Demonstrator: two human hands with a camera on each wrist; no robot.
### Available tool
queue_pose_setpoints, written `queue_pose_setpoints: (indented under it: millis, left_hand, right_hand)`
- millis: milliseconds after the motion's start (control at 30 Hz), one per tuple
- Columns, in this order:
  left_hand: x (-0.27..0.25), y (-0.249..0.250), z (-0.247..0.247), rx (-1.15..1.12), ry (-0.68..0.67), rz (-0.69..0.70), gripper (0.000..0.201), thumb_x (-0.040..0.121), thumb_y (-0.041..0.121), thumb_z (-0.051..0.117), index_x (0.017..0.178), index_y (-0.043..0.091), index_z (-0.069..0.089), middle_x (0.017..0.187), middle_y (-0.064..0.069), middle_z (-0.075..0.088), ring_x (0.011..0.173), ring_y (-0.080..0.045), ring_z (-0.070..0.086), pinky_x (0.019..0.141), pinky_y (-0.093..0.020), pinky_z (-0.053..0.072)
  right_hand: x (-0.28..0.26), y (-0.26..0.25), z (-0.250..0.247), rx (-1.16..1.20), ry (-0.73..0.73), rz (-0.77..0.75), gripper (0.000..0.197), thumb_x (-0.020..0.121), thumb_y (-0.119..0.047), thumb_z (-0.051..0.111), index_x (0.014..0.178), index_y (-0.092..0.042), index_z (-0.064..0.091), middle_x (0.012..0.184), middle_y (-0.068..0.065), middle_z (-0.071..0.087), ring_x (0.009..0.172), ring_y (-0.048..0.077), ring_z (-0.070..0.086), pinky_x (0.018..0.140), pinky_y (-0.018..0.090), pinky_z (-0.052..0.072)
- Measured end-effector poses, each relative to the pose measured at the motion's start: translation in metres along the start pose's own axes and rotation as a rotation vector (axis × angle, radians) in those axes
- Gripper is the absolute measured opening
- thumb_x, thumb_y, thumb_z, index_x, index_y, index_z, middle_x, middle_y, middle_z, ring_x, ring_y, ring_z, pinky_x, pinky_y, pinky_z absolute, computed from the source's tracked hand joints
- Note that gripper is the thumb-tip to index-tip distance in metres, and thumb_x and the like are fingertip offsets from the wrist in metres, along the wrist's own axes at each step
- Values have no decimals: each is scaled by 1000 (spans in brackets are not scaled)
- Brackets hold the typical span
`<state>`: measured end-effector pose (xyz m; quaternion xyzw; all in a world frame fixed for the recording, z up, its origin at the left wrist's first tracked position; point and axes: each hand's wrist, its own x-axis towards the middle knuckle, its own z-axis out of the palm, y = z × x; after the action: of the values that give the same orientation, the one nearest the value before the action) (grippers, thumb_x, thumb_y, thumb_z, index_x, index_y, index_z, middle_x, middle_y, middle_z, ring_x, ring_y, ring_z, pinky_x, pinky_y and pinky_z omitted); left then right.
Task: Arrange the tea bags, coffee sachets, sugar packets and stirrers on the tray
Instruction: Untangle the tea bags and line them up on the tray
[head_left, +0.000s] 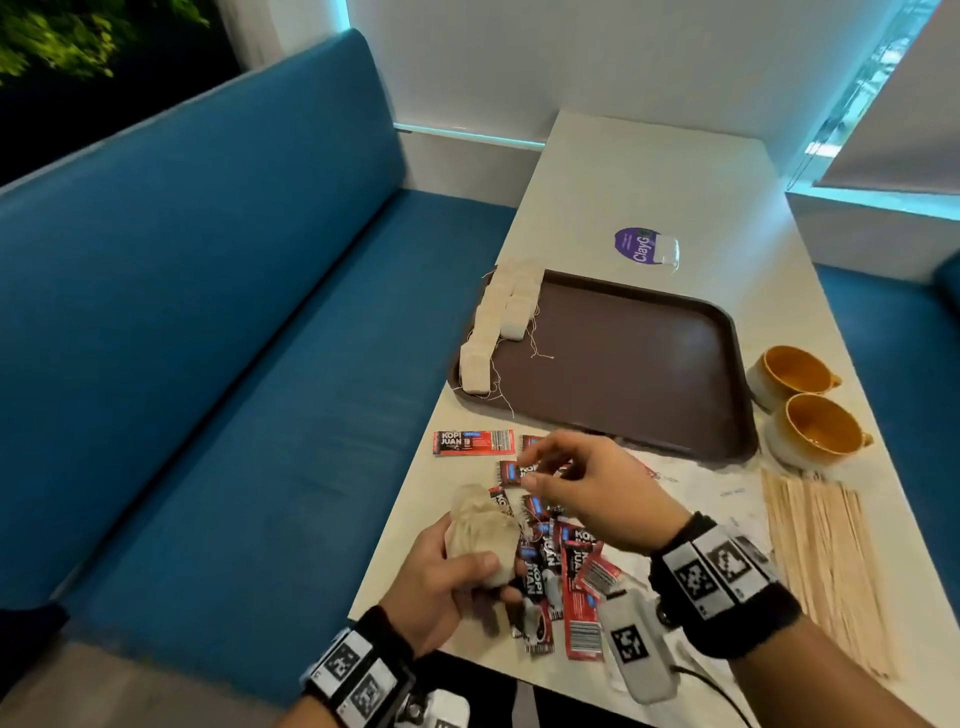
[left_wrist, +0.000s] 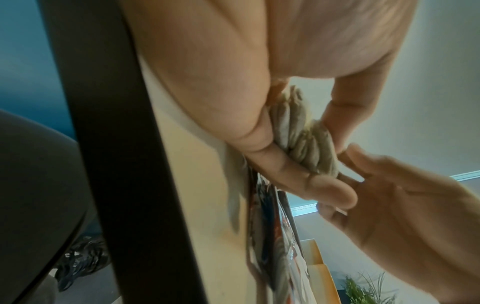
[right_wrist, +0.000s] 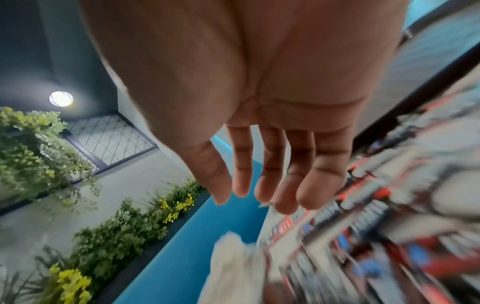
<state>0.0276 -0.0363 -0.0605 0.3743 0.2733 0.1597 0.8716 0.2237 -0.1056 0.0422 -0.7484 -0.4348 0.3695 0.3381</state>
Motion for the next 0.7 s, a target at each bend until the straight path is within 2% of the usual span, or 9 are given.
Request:
queue_pose_setpoints:
  millis: [100,167,267,367,467,533,567,633,700]
  left_hand:
    - [-1,-1,2,-10,24,8,61,75,0,76,129,-9,51,104,-36,66,74,-36,67,58,-38,61]
    - [-3,1,4,-4,25,1,57,74,-1,79,127,-8,56,105,-32,67,70,-35,68,58,-38,61]
    - [-6,2,7,-9,13,-12,48,73,-7,81,118,-6,64,101,-31,68,64,-34,68,57,-39,62]
    - [-5,2,8,-49,35,-7,46,71,-13,79,115,-8,65,102,-31,67,74,-36,70,57,-41,63]
    - [-5,0,7,-55,52,-6,55,72,-14,80,122,-14,58,106,-31,66,77,-35,70,57,-40,62]
    - [-5,0,8,-57,60,-8,57,72,-12,81,123,-14,57,107,-30,67,79,-35,70,56,-39,62]
    - [-5,1,9,-62,67,-10,58,72,-9,82,124,-13,57,108,-30,68,80,-36,70,55,-39,62]
    - [-5,2,12,-76,79,0,61,72,3,87,123,-11,58,109,-30,69,82,-39,71,54,-38,62]
    - [-5,3,12,-84,83,5,62,73,11,88,123,-9,58,108,-32,69,76,-39,71,53,-37,62]
  right_hand:
    - [-26,19,24,-88,-6,46,22,88,-34,76,108,-35,68,99,-10,69,79,2,64,81,24,56]
    - [-37,24,33,-90,0,49,25,89,-36,75,112,-35,66,99,-12,68,78,2,62,81,23,55]
    - [-42,26,37,17,59,39,15,90,-34,74,105,-34,70,93,-8,71,76,9,66,79,33,59]
    - [-45,26,39,82,108,13,5,91,-27,75,95,-30,74,89,-4,74,77,11,69,77,36,60]
    - [-48,28,41,139,126,13,6,90,-21,76,93,-25,78,87,-8,77,78,6,71,77,26,59]
    - [-49,28,41,170,118,18,8,90,-19,76,96,-23,80,87,-11,78,81,2,71,75,15,55]
    - [-49,28,41,189,114,21,9,90,-18,76,97,-22,81,87,-11,78,81,2,71,75,13,55]
    - [-47,28,39,218,124,31,11,89,-15,76,97,-20,81,87,-10,79,83,4,73,76,15,56]
    - [-43,29,34,231,150,43,12,88,-13,77,97,-20,81,88,-9,79,85,7,74,78,19,58]
